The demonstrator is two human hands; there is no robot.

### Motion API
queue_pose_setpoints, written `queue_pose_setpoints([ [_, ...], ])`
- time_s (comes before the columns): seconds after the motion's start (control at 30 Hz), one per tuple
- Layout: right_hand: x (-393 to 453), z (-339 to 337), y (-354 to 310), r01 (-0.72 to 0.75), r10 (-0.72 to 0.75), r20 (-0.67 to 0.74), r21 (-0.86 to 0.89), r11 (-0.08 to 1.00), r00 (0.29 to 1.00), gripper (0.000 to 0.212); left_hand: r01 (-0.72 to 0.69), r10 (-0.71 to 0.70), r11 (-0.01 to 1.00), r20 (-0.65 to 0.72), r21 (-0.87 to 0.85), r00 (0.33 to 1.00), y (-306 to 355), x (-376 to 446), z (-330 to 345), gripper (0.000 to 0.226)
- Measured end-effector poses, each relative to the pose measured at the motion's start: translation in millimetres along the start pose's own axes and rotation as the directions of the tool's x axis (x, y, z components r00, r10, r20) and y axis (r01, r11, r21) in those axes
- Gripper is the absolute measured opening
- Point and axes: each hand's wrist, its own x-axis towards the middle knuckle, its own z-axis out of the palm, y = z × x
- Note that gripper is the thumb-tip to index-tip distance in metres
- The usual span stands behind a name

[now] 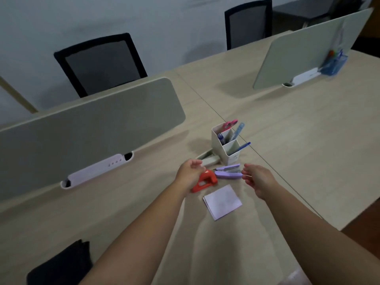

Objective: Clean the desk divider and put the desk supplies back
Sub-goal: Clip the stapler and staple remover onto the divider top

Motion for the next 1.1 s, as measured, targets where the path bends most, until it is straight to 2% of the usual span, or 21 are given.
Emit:
queue_pose_setpoints([
  [0.07,13,5,-1,0.030,-0.028,0.024,-0.085,0.996,0.999,0.020,-0.042,0.053,0.986,-0.064,0.163,0.997,-4,18,-1,0.024],
  [0.17,26,21,0,0.041,-0.018,0.114,-0.198,0.979,0.993,0.028,-0.059,0.139,0.872,-0.130,0.487,0.982,-10,40,-5,0.032],
  [0.2,29,27,2,0.056,-0.025,0.128,-0.241,0.969,0.991,0.030,-0.068,0.158,0.827,-0.116,0.557,0.981,-11,45,-7,0.036],
  [0.3,39,35,1,0.104,-0.088,0.057,-0.444,0.890,0.994,0.035,-0.084,0.133,0.735,-0.022,0.673,0.991,-12,61,-7,0.047],
  [0.4,42,34,4,0.251,-0.217,0.136,-0.672,0.697,0.967,0.040,-0.101,0.101,0.685,0.043,0.721,0.994,-11,73,-6,0.058],
  [0.5,49,34,14,0.426,-0.343,0.312,-0.839,0.338,0.886,0.039,-0.137,0.112,0.622,0.086,0.771,0.990,-9,84,-5,0.062],
  [0.57,56,34,22,0.480,-0.367,0.396,-0.860,0.172,0.842,0.040,-0.153,0.118,0.593,0.102,0.790,0.988,-8,86,-5,0.059],
  [0.83,66,34,26,0.469,-0.378,0.454,-0.881,-0.059,0.807,0.049,-0.201,0.173,0.587,0.121,0.784,0.977,-12,85,-10,0.054],
  [0.9,68,36,22,0.463,-0.353,0.463,-0.882,-0.091,0.813,0.053,-0.194,0.161,0.600,0.121,0.776,0.980,-12,82,-14,0.056],
  [0.97,69,34,19,0.455,-0.306,0.449,-0.889,-0.056,0.839,0.057,-0.187,0.145,0.614,0.123,0.767,0.982,-12,79,-19,0.058],
  [1.03,63,31,16,0.479,-0.307,0.448,-0.878,0.030,0.840,0.051,-0.171,0.130,0.627,0.115,0.760,0.985,-12,76,-26,0.063],
  [1.1,49,29,10,0.538,-0.367,0.459,-0.830,0.146,0.809,0.043,-0.152,0.128,0.665,0.089,0.731,0.988,-12,71,-35,0.068],
])
